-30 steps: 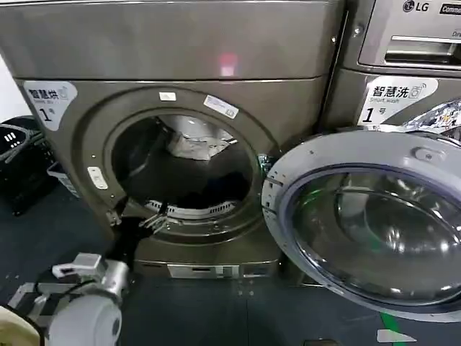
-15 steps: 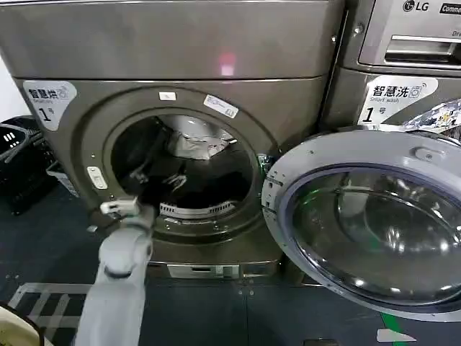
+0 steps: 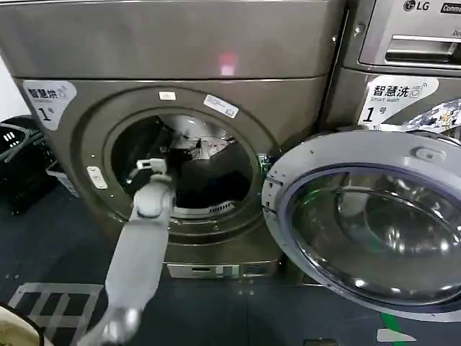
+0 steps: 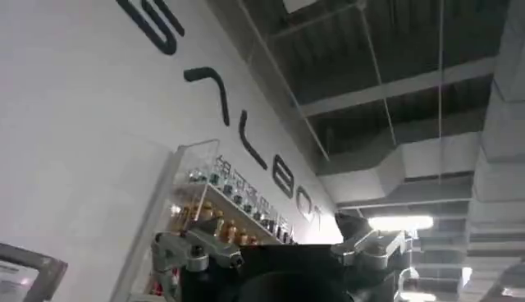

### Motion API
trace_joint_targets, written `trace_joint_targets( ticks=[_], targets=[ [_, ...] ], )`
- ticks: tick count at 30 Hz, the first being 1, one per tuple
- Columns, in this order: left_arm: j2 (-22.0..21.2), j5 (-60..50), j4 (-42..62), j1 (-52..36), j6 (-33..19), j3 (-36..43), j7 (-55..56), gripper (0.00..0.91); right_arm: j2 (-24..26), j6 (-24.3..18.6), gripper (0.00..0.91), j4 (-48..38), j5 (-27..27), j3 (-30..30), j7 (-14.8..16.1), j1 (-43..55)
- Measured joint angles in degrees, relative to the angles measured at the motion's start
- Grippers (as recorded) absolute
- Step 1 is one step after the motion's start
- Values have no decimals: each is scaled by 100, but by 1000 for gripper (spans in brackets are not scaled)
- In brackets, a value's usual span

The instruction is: Grasp the clothes from the dryer.

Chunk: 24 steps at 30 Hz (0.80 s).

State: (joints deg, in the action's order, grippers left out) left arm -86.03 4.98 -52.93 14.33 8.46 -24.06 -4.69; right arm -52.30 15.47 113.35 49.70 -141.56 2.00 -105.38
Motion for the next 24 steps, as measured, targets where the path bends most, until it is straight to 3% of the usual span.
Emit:
trace_joint_targets(
  ticks=[12,24],
  targets=[
    [53,201,1644,-958,18,576,-786,907,-4,-39,907,-14,10,59,55,101],
    [173,-63,2498,-1612,-206,2139,-2582,907,-18,-81,907,-79,-42,175,97,213]
  ],
)
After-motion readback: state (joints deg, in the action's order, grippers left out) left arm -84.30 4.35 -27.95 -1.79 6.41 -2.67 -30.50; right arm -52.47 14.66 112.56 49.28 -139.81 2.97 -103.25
